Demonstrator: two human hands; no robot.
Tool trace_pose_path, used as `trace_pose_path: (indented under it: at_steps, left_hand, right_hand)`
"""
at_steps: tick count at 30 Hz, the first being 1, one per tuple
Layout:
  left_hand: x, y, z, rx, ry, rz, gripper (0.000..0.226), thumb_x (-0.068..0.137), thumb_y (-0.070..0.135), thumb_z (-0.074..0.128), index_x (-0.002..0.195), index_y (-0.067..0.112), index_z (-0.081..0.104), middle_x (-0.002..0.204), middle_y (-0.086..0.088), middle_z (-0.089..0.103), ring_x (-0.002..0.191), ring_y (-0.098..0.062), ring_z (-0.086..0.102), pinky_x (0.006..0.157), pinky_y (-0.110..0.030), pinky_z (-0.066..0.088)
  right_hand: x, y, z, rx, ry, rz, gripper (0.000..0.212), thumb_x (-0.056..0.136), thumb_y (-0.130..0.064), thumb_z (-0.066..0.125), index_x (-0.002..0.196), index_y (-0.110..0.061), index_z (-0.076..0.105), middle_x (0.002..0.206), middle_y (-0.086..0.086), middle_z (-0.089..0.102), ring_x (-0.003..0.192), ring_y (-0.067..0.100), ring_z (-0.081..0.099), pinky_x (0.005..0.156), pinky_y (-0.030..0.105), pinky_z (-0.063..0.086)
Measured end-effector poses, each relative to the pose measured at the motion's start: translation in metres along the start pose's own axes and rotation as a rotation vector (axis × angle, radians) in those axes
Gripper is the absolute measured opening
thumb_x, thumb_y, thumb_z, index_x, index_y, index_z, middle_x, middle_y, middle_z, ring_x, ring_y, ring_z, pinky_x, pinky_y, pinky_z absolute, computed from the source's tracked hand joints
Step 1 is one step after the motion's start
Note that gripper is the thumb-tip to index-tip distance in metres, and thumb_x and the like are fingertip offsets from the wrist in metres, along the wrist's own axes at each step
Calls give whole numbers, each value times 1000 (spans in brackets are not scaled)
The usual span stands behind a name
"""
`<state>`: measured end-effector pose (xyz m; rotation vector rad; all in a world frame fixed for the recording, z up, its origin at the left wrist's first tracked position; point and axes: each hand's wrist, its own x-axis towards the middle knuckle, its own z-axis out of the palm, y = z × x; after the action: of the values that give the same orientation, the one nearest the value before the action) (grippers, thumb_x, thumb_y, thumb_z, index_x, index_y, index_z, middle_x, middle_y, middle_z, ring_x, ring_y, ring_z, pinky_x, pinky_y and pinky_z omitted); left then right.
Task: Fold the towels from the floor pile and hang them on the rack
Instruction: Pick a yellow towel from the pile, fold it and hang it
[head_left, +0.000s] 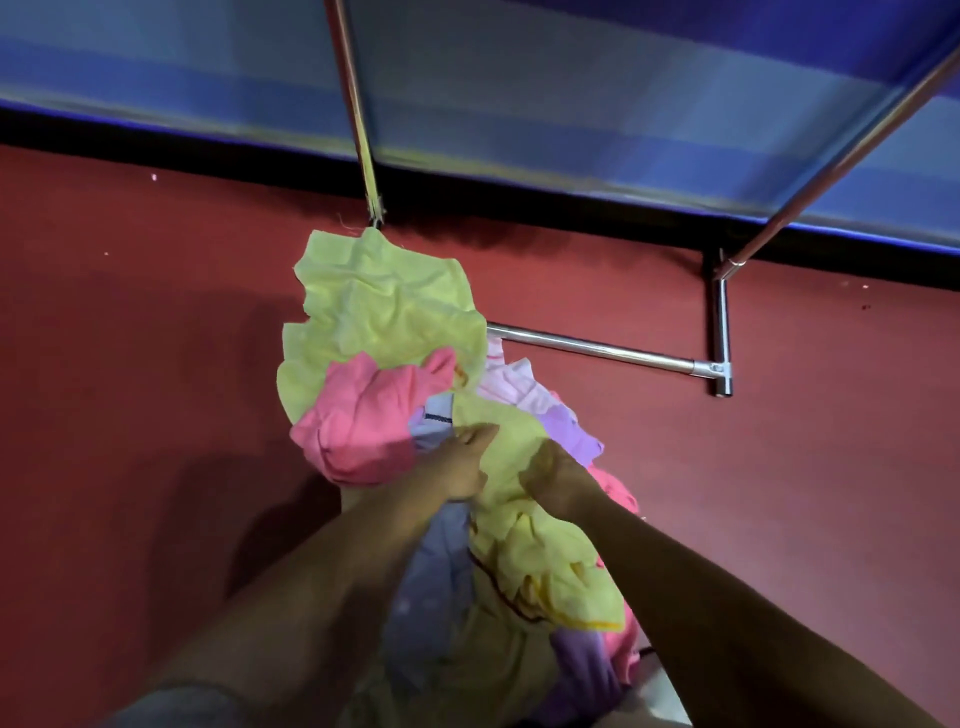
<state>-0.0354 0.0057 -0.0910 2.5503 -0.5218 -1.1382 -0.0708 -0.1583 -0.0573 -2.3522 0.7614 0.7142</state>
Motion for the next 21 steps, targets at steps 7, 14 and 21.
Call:
trace_pose_path:
  at_steps: [7, 14, 21]
  left_hand:
    - [7, -3, 17, -97, 51, -2, 31, 95, 13, 53, 125, 6, 60, 127, -19, 60, 119, -36, 57, 91, -33, 40]
    - [-26, 29, -60, -156, 306, 42, 16, 89, 29, 67, 91, 14, 68, 97, -10, 60, 93, -25, 55, 72, -26, 28]
    - [-127, 99, -152, -465, 333, 137, 25, 70, 39, 48, 65, 15, 47, 68, 4, 44, 66, -14, 43, 63, -32, 36]
  right_hand:
    - [4, 25, 5, -82, -145, -123, 28, 90, -21, 60, 116, -15, 63, 114, 12, 67, 94, 26, 58, 75, 32, 41]
    - [-17, 3, -66, 15, -19, -197, 25, 79, -19, 66, 64, -19, 46, 75, 8, 62, 73, 30, 53, 63, 29, 35]
    - [-97, -33, -151, 79, 148, -408, 38, 77, -12, 71, 56, -17, 41, 57, 5, 49, 61, 22, 42, 52, 34, 30]
